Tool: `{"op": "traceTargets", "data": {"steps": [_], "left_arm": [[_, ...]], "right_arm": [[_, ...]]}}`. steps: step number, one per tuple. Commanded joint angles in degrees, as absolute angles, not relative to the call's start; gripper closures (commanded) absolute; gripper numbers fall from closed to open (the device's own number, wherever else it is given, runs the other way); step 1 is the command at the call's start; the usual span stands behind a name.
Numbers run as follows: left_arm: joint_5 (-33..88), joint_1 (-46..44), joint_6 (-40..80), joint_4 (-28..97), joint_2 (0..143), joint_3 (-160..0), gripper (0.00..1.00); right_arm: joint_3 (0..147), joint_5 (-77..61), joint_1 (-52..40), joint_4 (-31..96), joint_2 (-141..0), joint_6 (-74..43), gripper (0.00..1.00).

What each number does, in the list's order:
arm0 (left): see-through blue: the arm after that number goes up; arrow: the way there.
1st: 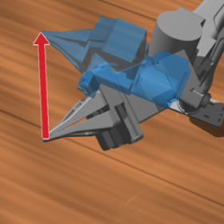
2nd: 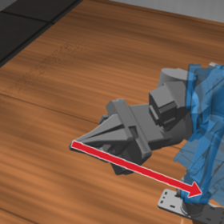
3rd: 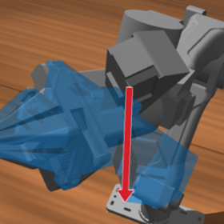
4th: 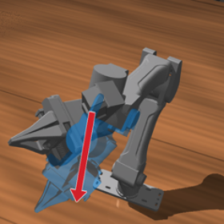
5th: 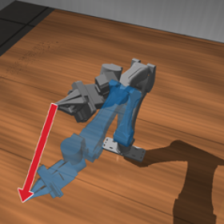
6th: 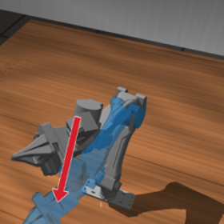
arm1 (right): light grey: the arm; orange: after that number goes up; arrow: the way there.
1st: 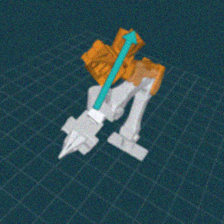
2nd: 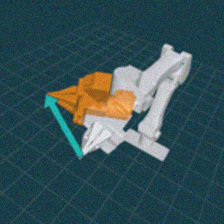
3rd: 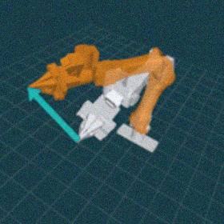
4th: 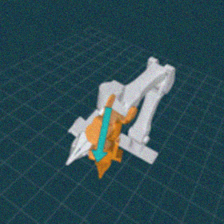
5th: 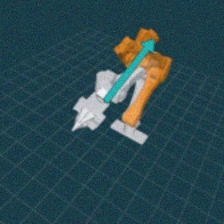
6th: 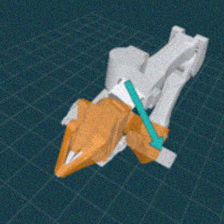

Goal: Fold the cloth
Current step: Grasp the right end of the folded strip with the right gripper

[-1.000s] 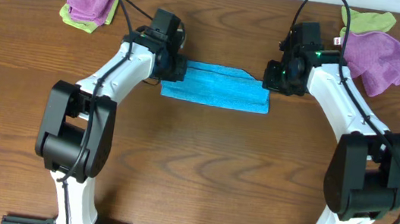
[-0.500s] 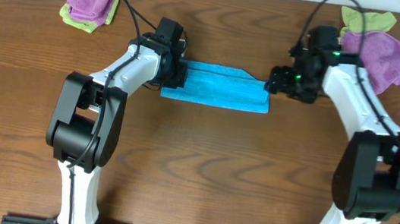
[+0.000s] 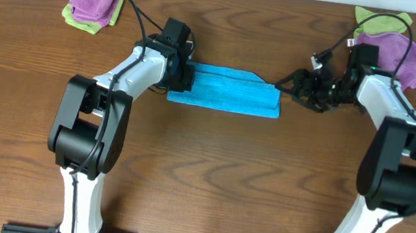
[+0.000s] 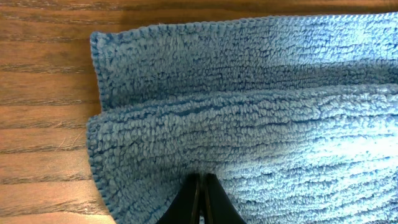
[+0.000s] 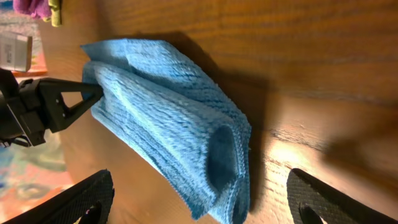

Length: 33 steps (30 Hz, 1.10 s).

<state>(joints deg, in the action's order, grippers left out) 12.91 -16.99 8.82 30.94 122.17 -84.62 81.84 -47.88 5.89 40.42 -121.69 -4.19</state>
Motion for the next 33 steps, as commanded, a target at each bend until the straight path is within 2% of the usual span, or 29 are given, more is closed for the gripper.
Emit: {"op": "traceTargets", "data": {"steps": [1,12,25,30,33], "left_arm": [[11.66,-16.95,8.97,31.48,123.55,-83.72,0.94],[12.08,-16.95,8.99,31.46,123.55,-83.72,0.94],[13.19,-16.95,9.02,31.4,123.55,-83.72,0.94],[13.17,-16.95,8.99,31.38,123.55,-83.72,0.94],[13.19,-16.95,8.99,31.42,123.55,-83.72,0.94]], "right_arm": [[81.3,-52.14,6.39,40.12,-123.72,-2.9,0.11],[81.3,-54.13,6.46,39.57,-129.6,-3.38,0.12],[81.3,-54.28,3.84,35.35,-130.98,-7.31,0.22],[81.3,-54.24,2.35,35.09,-130.98,-7.84,0.31],[81.32,-54.24,2.17,34.87,-130.98,-8.45,0.49]]}}
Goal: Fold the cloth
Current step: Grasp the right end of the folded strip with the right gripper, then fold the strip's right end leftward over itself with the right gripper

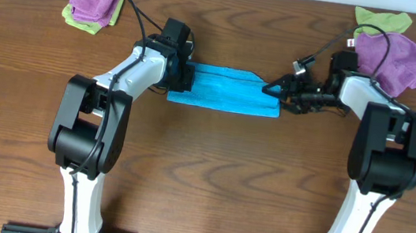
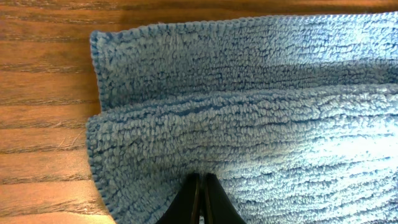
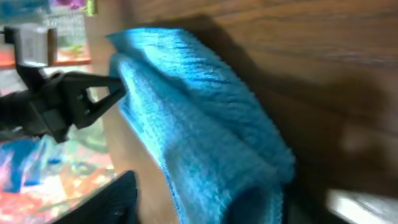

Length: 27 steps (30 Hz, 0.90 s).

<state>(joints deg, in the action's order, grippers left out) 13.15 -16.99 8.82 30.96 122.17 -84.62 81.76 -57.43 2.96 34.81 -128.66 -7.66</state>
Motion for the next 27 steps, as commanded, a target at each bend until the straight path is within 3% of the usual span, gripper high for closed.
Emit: {"op": "traceTargets", "data": {"steps": [1,6,11,17,27], "left_arm": [[13.19,-16.95,8.99,31.44,123.55,-83.72,0.94],[14.74,-16.95,8.99,31.46,123.52,-83.9,0.94],[15.68,-16.78,8.64,33.74,121.67,-87.74,0.94],[12.88,-15.31,7.27,39.2,113.21,-100.03,0.94],[11.33,-12.53,7.9,45.91,97.84,-101.32,0.94]], "right_arm": [[81.32,-54.17,2.17,34.72,-130.98,-9.02,0.56],[81.45,-54.02,2.22,34.57,-130.93,-10.81,0.98],[82.94,-53.67,2.28,36.67,-130.74,-12.16,0.98],[89.95,-43.86,2.26,48.49,-128.33,-10.2,0.98],[100.66,-11.11,-0.38,65.52,-119.48,-14.22,0.98]]}}
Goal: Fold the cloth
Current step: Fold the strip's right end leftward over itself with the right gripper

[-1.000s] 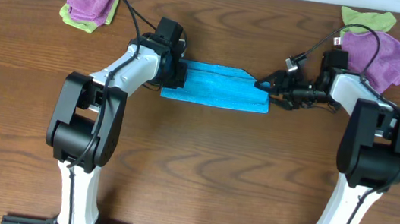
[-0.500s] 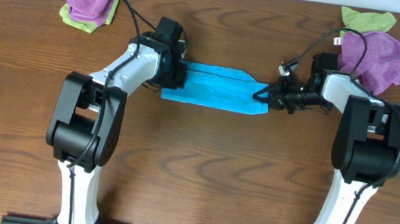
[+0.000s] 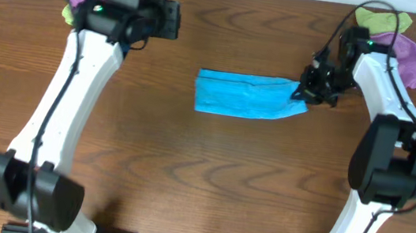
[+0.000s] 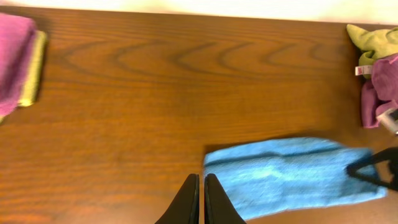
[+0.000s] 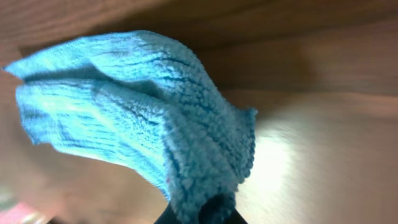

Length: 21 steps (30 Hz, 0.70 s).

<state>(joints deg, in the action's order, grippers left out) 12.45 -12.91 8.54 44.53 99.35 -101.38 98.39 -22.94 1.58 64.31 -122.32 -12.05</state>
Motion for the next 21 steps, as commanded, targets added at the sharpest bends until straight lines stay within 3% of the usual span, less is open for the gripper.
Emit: {"op": "traceTargets", "data": {"steps": [1,14,21], "left_arm": [[11.35,-12.34,7.9,46.57,96.68,-101.32,0.94],[11.42,-11.62,7.92,51.77,88.12,-101.32,0.94],[11.42,-11.62,7.86,53.95,83.48,-101.32,0.94]], "right_arm": [[101.41,-8.95,-1.23,66.24,-119.11,-14.85,0.99],[103.26,12.27,-21.28,64.1,-120.53,-15.16,0.99],[103.26,13.37,-24.14,62.96,-125.62,-15.18,0.99]]}}
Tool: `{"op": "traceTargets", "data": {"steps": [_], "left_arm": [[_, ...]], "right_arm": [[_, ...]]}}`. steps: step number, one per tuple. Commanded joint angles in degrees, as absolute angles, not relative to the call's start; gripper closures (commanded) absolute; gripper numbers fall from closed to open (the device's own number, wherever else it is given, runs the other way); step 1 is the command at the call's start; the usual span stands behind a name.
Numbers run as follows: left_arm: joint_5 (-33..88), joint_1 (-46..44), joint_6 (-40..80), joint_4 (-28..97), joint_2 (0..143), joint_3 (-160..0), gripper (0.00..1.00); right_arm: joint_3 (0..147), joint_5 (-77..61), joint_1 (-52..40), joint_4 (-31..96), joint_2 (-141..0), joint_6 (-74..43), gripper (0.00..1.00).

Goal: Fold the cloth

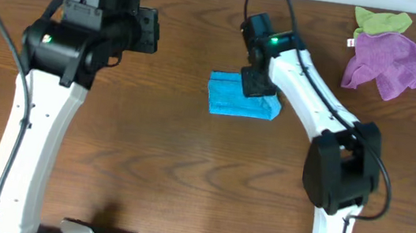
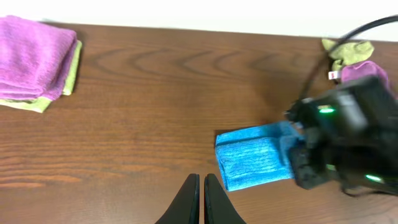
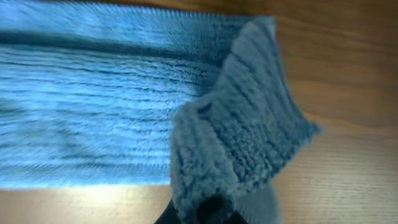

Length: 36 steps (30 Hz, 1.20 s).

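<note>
The blue cloth (image 1: 235, 100) lies in the middle of the table as a short, doubled-over rectangle; the left wrist view shows it too (image 2: 249, 157). My right gripper (image 1: 258, 84) is over its right part, shut on a raised end of the cloth (image 3: 242, 143), fingertips pinched at the bottom of the right wrist view (image 3: 202, 214). Beneath that end lies the flat layer (image 3: 87, 93). My left gripper (image 2: 201, 198) hangs high above the table, left of the cloth, shut with nothing in it.
A folded purple and green stack (image 2: 37, 59) sits at the back left. Loose purple (image 1: 390, 59) and green (image 1: 379, 20) cloths lie at the back right. The left arm (image 1: 42, 104) rises over the table's left side.
My right gripper, still shut on the cloth's right end, has gone from the strip's right side to above its middle. The cloth is now about half as long. The left arm stays raised.
First my shut left gripper rested on the left end of a long blue strip while the right stood open at its right end, then nearer it. Later the right was shut on that end and the left was high above. Now the end lies folded leftward.
</note>
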<state>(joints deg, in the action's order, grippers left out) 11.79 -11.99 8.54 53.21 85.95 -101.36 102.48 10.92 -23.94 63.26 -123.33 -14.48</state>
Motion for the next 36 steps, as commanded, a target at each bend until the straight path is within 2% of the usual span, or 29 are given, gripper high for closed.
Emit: {"op": "traceTargets", "data": {"steps": [1,24,34,36], "left_arm": [[11.44,-11.62,7.7,54.28,82.98,-101.32,0.94],[11.42,-11.62,7.22,58.35,82.06,-101.32,0.94],[11.4,-11.62,7.22,58.3,82.06,-101.32,0.93],[11.4,-11.62,7.22,58.28,82.06,-101.32,0.92]], "right_arm": [[103.26,13.06,-24.23,62.76,-125.8,-15.16,0.99],[103.26,8.43,-31.29,54.92,-126.56,-11.51,0.99],[103.26,-0.16,-32.53,53.98,-126.67,-11.51,0.98],[103.26,-0.51,-33.17,53.98,-126.67,-11.49,0.96]]}}
